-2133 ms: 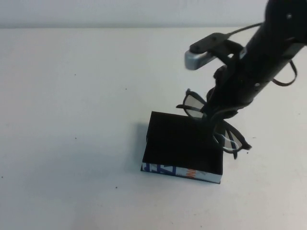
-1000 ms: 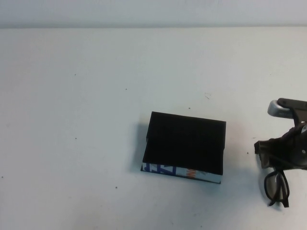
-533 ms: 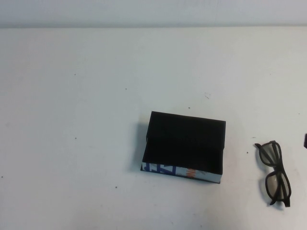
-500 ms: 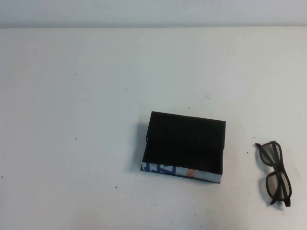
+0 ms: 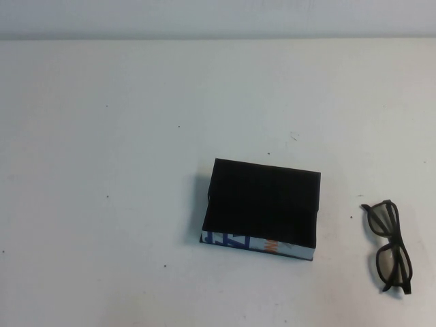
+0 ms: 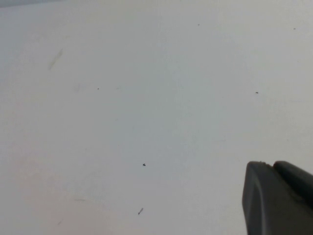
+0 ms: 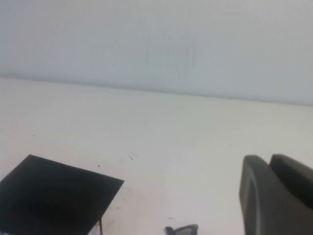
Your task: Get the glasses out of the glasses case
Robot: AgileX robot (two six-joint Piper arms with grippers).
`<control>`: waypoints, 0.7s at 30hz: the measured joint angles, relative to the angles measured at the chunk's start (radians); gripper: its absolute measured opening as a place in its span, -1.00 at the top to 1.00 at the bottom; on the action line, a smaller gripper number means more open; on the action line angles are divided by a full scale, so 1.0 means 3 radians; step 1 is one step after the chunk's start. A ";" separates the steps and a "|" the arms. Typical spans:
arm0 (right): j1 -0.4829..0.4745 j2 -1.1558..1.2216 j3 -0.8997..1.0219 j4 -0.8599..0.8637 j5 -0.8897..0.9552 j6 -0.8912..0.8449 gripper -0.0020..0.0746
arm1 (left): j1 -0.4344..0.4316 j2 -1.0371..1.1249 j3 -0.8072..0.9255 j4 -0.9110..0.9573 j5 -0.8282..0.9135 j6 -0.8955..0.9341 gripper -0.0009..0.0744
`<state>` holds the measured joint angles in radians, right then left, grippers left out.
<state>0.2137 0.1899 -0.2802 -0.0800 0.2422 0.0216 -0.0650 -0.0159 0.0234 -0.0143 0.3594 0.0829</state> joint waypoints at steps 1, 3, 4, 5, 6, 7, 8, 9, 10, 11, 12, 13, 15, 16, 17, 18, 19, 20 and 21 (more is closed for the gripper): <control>0.0000 -0.0074 0.0085 0.0000 -0.0008 0.0000 0.94 | 0.0000 0.0000 0.0000 0.0000 0.0000 0.0000 0.99; -0.0036 -0.0191 0.0245 0.0027 0.0049 0.0000 0.97 | 0.0000 0.0000 0.0000 0.0000 0.0000 0.0000 0.99; -0.0087 -0.0249 0.0338 0.0064 0.0091 0.0000 0.97 | 0.0000 0.0000 0.0000 0.0000 0.0000 0.0000 0.99; -0.0142 -0.0296 0.0416 0.0095 0.0108 0.0000 0.98 | 0.0000 0.0000 0.0000 0.0000 0.0000 0.0000 0.99; -0.0223 -0.0358 0.0514 0.0138 0.0108 0.0000 0.98 | 0.0000 0.0000 0.0000 0.0000 0.0000 0.0000 0.99; -0.0311 -0.0422 0.0614 0.0194 0.0091 0.0000 0.99 | 0.0000 0.0000 0.0000 0.0000 0.0000 0.0000 0.99; -0.0400 -0.0473 0.0714 0.0241 0.0072 0.0000 0.99 | 0.0000 0.0000 0.0000 0.0000 0.0000 0.0000 0.99; -0.0479 -0.0538 0.0812 0.0302 0.0033 0.0000 0.99 | 0.0000 0.0000 0.0000 0.0000 0.0000 0.0000 0.99; -0.0541 -0.0597 0.0905 0.0350 -0.0014 0.0000 0.99 | 0.0000 0.0000 0.0000 0.0000 0.0000 0.0000 0.99; -0.0577 -0.0636 0.0961 0.0378 -0.0038 0.0000 0.99 | 0.0000 0.0000 0.0000 0.0000 0.0000 0.0000 0.99; -0.0603 -0.0649 0.0997 0.0401 -0.0046 0.0000 0.99 | 0.0000 0.0000 0.0000 0.0000 0.0000 0.0000 0.99; -0.0610 -0.0658 0.1006 0.0417 -0.0020 0.0000 0.99 | 0.0000 0.0000 0.0000 0.0000 0.0000 0.0000 0.99; -0.0610 -0.0658 0.1020 0.0469 0.0059 0.0000 0.99 | 0.0000 0.0000 0.0000 0.0000 0.0000 0.0000 0.99; -0.0612 -0.0658 0.1023 0.0492 0.0115 -0.0001 0.99 | 0.0000 0.0000 0.0000 0.0000 0.0000 0.0000 0.99; -0.0612 -0.0658 0.1023 0.0505 0.0158 -0.0001 0.99 | 0.0000 0.0000 0.0000 0.0000 0.0000 0.0000 0.99; -0.0612 -0.0658 0.1023 0.0512 0.0185 -0.0001 0.99 | 0.0000 0.0000 0.0000 0.0000 0.0000 0.0000 0.99; -0.0612 -0.0658 0.1023 0.0512 0.0209 -0.0001 0.99 | 0.0000 0.0000 0.0000 0.0000 0.0000 0.0000 0.99; -0.0612 -0.0658 0.1028 0.0512 0.0218 -0.0007 0.99 | 0.0000 0.0000 0.0000 0.0000 0.0000 0.0000 0.99; -0.0612 -0.0658 0.1028 0.0514 0.0224 -0.0007 0.99 | 0.0000 0.0000 0.0000 0.0000 0.0000 0.0000 0.99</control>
<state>0.0300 -0.0075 0.0282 0.0743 0.3094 0.0196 -0.0650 -0.0159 0.0234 -0.0143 0.3594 0.0829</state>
